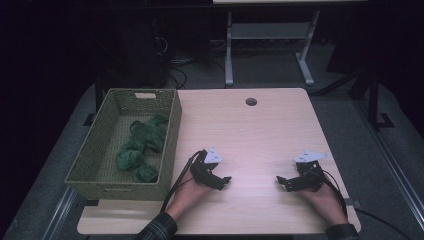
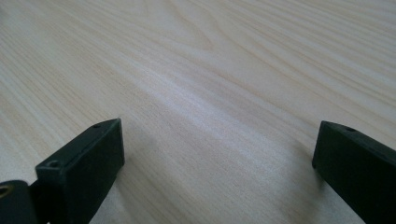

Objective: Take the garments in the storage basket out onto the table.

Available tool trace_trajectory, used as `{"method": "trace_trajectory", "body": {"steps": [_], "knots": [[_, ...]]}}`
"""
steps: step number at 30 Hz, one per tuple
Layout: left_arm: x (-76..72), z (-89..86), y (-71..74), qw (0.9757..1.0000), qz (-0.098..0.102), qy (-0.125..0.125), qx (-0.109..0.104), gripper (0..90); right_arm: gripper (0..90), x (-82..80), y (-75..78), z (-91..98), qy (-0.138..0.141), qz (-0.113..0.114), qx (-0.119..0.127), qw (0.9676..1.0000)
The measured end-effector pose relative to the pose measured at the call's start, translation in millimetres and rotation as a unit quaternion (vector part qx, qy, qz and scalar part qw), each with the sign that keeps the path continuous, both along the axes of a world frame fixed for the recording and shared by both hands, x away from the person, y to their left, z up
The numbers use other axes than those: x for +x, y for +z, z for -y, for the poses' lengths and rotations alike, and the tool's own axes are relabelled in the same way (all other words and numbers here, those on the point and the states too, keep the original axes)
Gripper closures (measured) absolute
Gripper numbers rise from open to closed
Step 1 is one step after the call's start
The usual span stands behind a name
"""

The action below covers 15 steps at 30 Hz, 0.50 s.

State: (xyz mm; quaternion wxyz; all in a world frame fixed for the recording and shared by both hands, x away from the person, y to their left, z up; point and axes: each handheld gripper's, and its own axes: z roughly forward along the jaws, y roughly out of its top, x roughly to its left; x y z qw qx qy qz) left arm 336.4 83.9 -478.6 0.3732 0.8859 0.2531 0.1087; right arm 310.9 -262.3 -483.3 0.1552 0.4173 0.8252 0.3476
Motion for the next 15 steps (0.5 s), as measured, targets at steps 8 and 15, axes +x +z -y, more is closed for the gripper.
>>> {"method": "trace_trajectory", "body": {"steps": [8, 15], "knots": [[0.0, -2.0, 0.2, 1.0, -0.001, -0.004, -0.002, 12.6, 1.9, -0.9, 0.0, -0.9, 0.001, -0.002, 0.003, 1.0], [3.3, -12.4, 4.2, 0.9998, -0.01, 0.009, -0.011, 12.8, 1.9, -1.3, 0.1, -1.0, -0.001, -0.004, 0.003, 1.0]]}}
